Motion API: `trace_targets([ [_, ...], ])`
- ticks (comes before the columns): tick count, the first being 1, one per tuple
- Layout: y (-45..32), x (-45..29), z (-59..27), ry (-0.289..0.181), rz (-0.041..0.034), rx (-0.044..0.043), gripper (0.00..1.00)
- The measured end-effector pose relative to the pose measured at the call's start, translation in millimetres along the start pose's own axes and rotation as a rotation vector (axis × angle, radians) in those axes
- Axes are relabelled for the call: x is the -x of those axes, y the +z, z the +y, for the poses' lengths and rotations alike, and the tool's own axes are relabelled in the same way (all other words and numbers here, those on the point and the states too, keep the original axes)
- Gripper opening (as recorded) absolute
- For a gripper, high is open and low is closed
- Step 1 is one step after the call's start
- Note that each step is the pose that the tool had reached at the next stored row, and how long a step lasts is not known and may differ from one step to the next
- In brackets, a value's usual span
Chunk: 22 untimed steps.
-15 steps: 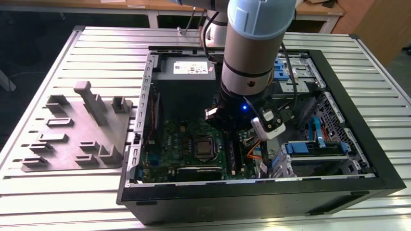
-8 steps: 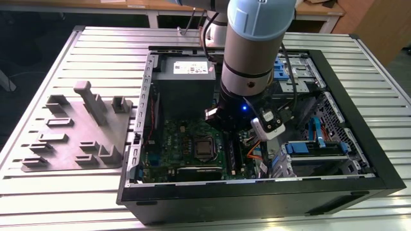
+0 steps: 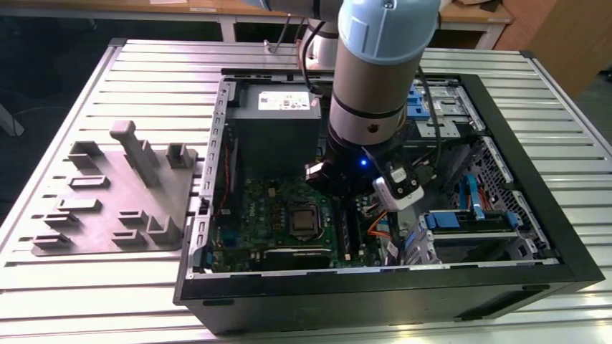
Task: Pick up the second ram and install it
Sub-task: 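Insert the second ram into the second slot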
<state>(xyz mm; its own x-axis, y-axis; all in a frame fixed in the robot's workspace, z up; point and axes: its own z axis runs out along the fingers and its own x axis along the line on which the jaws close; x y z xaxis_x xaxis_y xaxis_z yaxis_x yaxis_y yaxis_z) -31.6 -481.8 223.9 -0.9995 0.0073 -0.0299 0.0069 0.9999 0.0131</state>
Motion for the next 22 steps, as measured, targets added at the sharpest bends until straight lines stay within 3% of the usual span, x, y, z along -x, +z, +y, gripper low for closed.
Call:
trace_targets([
  [22,9.4,-0.3,-0.1,0.000,0.0002,0.0080,0.11],
])
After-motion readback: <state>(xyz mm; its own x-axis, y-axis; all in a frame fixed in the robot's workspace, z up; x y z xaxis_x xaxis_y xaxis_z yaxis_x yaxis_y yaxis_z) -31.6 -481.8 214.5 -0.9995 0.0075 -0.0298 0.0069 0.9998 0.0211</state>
